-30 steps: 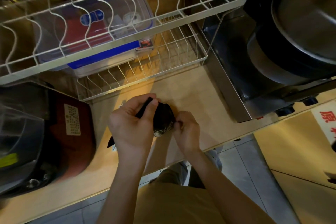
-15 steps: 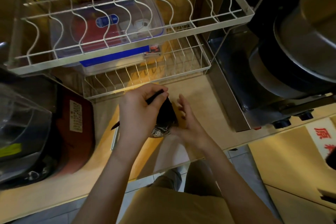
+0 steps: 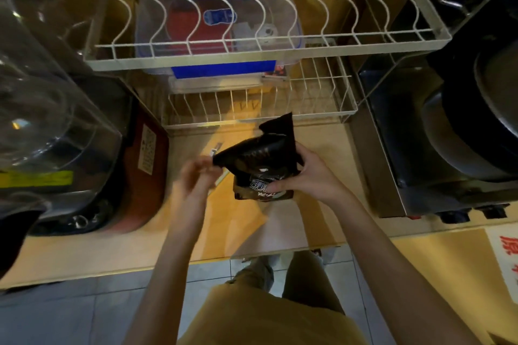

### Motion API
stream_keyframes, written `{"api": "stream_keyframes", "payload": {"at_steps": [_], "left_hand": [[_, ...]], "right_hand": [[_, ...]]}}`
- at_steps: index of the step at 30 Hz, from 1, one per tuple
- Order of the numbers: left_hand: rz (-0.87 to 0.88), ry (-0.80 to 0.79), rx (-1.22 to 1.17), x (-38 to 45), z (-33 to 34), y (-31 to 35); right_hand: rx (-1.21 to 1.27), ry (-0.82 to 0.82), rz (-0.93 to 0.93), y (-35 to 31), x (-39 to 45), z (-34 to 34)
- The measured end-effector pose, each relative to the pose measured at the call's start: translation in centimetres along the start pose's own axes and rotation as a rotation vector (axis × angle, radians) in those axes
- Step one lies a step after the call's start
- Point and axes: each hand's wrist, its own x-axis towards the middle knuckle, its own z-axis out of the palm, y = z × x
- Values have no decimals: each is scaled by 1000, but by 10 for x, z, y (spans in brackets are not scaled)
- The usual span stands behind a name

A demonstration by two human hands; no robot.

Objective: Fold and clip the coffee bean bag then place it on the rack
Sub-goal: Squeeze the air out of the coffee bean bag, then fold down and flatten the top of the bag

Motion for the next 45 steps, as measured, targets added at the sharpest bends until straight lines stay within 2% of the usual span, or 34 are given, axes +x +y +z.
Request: {"api": "stream_keyframes", "payload": {"at_steps": [3, 7, 11, 15, 18, 20, 24, 26, 29, 31, 34, 36, 40, 43, 45], "left_hand": [[-108, -111, 23, -6, 8, -34], [-138, -81, 138, -5, 20, -65], [-77, -31, 181, -1, 24, -74], [-52, -52, 187, 4, 28, -72], [-49, -70, 143, 5, 30, -65], [-27, -73, 101, 6, 32, -60], [41, 9, 45, 10, 37, -51], [50, 44, 34, 14, 41, -49], [10, 58, -28, 18, 44, -48], [2, 56, -30, 20, 43, -47], [0, 61, -23, 20, 44, -45], [1, 61, -24, 20, 45, -44], [39, 47, -1, 18, 48, -41], [47, 55, 29, 17, 49, -43], [38, 52, 6, 16, 47, -44]], "right_hand": [[-14, 24, 14, -1, 1, -3], [22, 72, 41, -3, 0, -5], [64, 57, 78, -4, -3, -7], [62, 24, 108, -12, -7, -10], [67, 138, 87, -23, -10, -17], [168, 180, 38, -30, -11, -24], [362, 263, -2, -39, -3, -38], [324, 310, -26, -48, 2, -44], [137, 386, -104, -64, 7, -51], [-99, 475, -216, -76, 8, -51], [-770, 489, -447, -92, 6, -45], [-1098, 396, -587, -101, 4, -36], [-1344, 136, -823, -106, 5, -7], [-1678, -57, -805, -98, 16, 0], [-1788, -146, -727, -101, 21, -5]]}}
